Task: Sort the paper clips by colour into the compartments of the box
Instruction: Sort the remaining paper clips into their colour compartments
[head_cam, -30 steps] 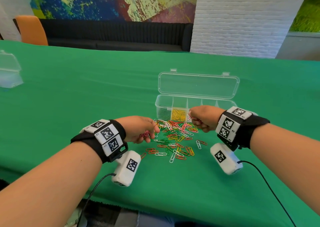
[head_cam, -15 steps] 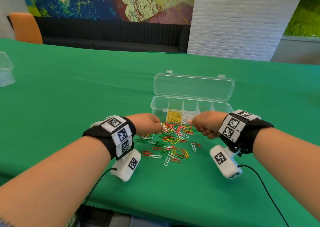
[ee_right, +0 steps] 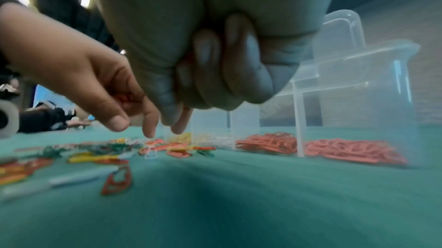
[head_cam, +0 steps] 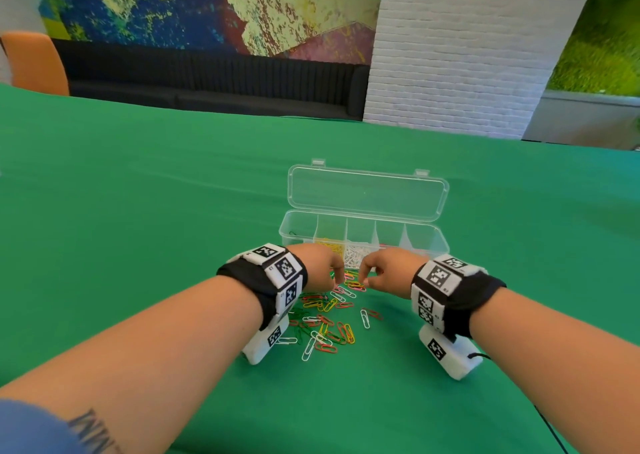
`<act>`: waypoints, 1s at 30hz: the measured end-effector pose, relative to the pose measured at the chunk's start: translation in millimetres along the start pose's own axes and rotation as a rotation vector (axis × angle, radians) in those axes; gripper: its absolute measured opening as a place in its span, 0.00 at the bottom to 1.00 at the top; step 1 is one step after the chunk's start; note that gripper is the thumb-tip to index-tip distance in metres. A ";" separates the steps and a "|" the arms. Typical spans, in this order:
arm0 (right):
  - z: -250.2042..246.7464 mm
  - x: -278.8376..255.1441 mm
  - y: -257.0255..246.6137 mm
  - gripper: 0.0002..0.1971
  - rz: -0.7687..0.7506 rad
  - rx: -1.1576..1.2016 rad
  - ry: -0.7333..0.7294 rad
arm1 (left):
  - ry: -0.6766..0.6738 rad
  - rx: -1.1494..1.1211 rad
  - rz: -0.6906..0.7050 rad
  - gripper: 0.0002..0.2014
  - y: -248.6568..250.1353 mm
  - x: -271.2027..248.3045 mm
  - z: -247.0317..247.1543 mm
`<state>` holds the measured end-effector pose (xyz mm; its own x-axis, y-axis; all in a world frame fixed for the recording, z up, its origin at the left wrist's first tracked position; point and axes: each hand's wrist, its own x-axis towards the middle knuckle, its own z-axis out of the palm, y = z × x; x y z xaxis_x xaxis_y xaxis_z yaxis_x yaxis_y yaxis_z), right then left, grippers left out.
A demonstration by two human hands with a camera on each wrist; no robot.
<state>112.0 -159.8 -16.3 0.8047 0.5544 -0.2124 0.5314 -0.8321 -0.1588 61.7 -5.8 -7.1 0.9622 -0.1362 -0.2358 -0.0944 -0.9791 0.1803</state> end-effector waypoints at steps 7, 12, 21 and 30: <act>1.7 4.2 -3.6 0.15 -0.025 -0.139 -0.038 | -0.001 0.038 -0.006 0.08 7.7 19.3 11.7; 2.0 2.5 -6.3 0.12 -0.063 -0.203 -0.051 | -0.012 0.029 -0.016 0.08 6.3 21.1 11.3; 6.8 2.5 -5.8 0.14 -0.054 -0.196 -0.021 | 0.029 -0.058 -0.037 0.06 -7.0 13.6 8.6; 10.9 8.6 -6.6 0.07 -0.079 -0.163 -0.025 | 0.043 -0.021 -0.046 0.08 -11.1 6.3 11.5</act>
<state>112.5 -149.4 -27.5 0.7528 0.6167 -0.2301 0.6304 -0.7761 -0.0177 65.9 2.4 -21.6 0.9756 -0.0842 -0.2029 -0.0450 -0.9807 0.1904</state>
